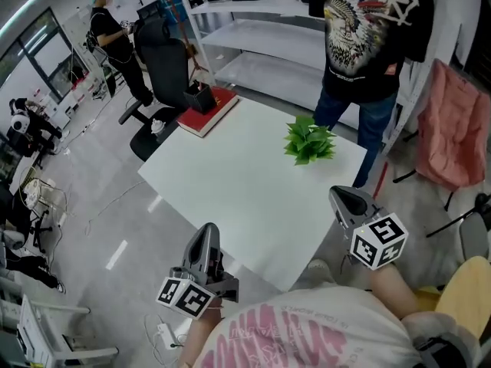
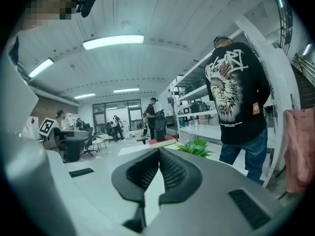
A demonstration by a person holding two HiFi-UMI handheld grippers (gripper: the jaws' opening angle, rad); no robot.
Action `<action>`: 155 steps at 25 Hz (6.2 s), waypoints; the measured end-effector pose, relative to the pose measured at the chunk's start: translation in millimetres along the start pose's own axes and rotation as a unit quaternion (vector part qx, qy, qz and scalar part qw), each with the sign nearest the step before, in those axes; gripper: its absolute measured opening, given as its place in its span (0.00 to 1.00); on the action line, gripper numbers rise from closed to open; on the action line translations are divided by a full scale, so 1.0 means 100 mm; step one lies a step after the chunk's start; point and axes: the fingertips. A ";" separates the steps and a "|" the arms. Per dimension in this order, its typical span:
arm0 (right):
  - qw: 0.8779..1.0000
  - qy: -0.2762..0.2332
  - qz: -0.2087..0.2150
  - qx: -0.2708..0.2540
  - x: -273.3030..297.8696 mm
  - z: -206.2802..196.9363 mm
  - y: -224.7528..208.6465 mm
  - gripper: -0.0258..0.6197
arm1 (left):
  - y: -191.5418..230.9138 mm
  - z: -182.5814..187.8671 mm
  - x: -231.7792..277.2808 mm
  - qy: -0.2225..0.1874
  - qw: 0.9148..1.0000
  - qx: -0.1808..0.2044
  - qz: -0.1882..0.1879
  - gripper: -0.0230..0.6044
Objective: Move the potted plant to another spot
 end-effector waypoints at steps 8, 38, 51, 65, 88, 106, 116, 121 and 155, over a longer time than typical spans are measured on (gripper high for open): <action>0.999 0.030 0.019 -0.010 0.45 0.05 -0.65 0.06 | 0.09 -0.05 0.30 -0.013 0.998 0.008 0.068 0.08; 0.966 0.170 0.181 -0.071 1.46 -0.77 -1.88 0.69 | -0.10 -0.58 0.90 -0.042 0.973 0.001 0.228 0.08; 0.972 0.141 0.173 -0.072 1.97 -0.92 -1.83 0.88 | -0.06 -0.70 0.93 -0.041 0.965 -0.003 0.257 0.08; 0.973 0.105 0.183 -0.091 2.28 -0.86 -1.55 0.93 | -0.03 -0.76 0.83 -0.025 0.963 0.000 0.268 0.08; 0.978 0.102 0.170 -0.071 2.38 -0.87 -1.54 0.92 | 0.00 -0.75 0.71 -0.022 0.961 0.001 0.276 0.08; 0.982 0.116 0.141 -0.051 2.33 -0.88 -1.53 0.90 | 0.05 -0.69 0.60 -0.033 0.961 0.006 0.275 0.08; 0.984 0.107 0.141 -0.037 2.20 -0.74 -1.42 0.89 | 0.08 -0.75 0.47 -0.044 0.958 -0.023 0.282 0.08; 0.984 0.090 0.150 -0.039 2.09 -0.54 -1.27 0.89 | 0.10 -0.80 0.42 -0.039 0.959 -0.013 0.282 0.08; 0.985 0.037 0.146 -0.081 1.41 -0.68 1.98 0.90 | 1.32 0.47 -2.09 -0.047 0.975 0.012 0.215 0.08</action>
Point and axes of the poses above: the fingertips, and each gripper's own axes: x forward along the fingers, y to its left, z out of its top, and after that the axes turned 7 degrees about x, right-handed
